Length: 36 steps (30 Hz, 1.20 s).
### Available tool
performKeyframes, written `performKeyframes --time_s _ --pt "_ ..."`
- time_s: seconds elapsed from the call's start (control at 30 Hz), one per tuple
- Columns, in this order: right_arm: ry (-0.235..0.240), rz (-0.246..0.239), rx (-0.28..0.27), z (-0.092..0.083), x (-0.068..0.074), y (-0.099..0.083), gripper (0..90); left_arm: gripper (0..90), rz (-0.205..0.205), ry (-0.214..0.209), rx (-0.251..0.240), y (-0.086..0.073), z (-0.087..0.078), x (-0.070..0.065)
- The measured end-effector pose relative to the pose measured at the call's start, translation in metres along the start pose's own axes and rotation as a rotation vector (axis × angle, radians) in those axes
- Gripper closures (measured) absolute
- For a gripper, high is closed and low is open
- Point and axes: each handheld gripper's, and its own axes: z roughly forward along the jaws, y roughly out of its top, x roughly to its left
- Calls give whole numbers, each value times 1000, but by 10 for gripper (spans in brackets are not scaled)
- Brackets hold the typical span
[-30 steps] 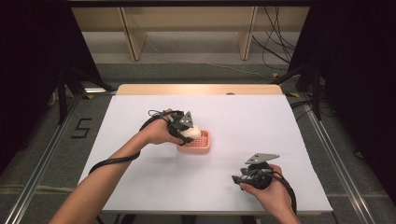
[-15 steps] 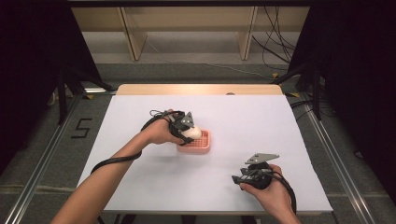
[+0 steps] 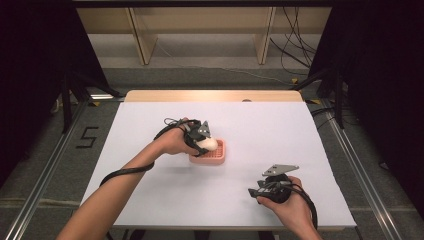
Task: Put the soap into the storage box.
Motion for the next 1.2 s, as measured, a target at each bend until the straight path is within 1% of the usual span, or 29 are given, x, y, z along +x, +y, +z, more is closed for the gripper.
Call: performKeyframes --time_s 0.07,0.1,0.13,0.17,0.27,0.3,0.33,0.37,0.4,0.47,0.53,0.57,0.6,0.63,0.67,0.73,0.77,0.8,0.83,0.87,0.9,0.93,0.97,1.0,1.03,1.1,1.13,1.17,1.2 --pt "-1 -2 0 0 0 0 525 446 5 -3 1 1 0 0" --pt "4 9 6 0 1 0 525 446 8 -2 -3 2 -1 0" --pt "5 17 14 0 1 0 525 440 1 6 -15 3 -2 0" --pt "4 14 14 0 1 0 525 433 2 9 -13 4 -3 0" --pt "5 13 8 -1 1 0 524 398 -4 4 -25 4 -9 0" --pt "5 13 8 -1 1 0 524 398 0 13 -25 4 -11 -1" --pt "4 19 11 0 1 0 523 376 1 18 -18 2 -16 -3" --pt "4 19 11 0 1 0 523 373 1 18 -18 2 -16 -3" --pt "5 20 13 0 1 0 523 373 -5 21 -22 0 -19 -4" --pt "1 0 10 1 0 0 522 366 -7 34 -26 -3 -26 -8" --pt "2 0 10 1 0 0 521 363 -10 38 -29 -5 -29 -9" --pt "5 17 6 1 2 0 520 364 -12 45 -41 -7 -32 -10" --pt "4 13 20 0 1 0 520 363 -27 52 -49 -10 -38 -12" --pt "4 13 20 0 1 0 520 363 -27 52 -49 -10 -38 -12" --pt "3 18 7 2 2 0 519 362 -47 58 -57 -13 -45 -15" --pt "3 19 7 2 2 0 519 361 -56 59 -61 -16 -48 -17" --pt "4 20 7 2 2 0 518 361 -63 75 -66 -18 -52 -20" --pt "6 32 13 1 3 0 518 363 -105 85 -76 -22 -56 -25" --pt "8 43 19 1 3 0 517 367 -116 98 -83 -24 -60 -28" --pt "4 35 15 1 3 0 517 369 -142 105 -89 -29 -66 -32" --pt "4 35 15 1 3 0 517 369 -142 105 -89 -29 -66 -32" --pt "1 34 16 1 3 0 516 369 -168 124 -107 -36 -74 -38" --pt "1 34 14 1 3 0 516 369 -188 136 -116 -40 -78 -41" --pt "2 42 19 0 4 0 516 369 -200 142 -117 -44 -82 -45" --pt "1 42 20 0 4 0 516 369 -200 142 -117 -44 -82 -45" --pt "1 42 20 0 4 0 515 370 -219 153 -126 -53 -87 -52" --pt "2 47 23 0 5 0 515 371 -238 156 -130 -64 -93 -61" --pt "2 47 23 0 5 0 515 370 -238 156 -130 -64 -93 -61" --pt "3 40 30 0 4 1 515 370 -245 152 -134 -70 -96 -66"
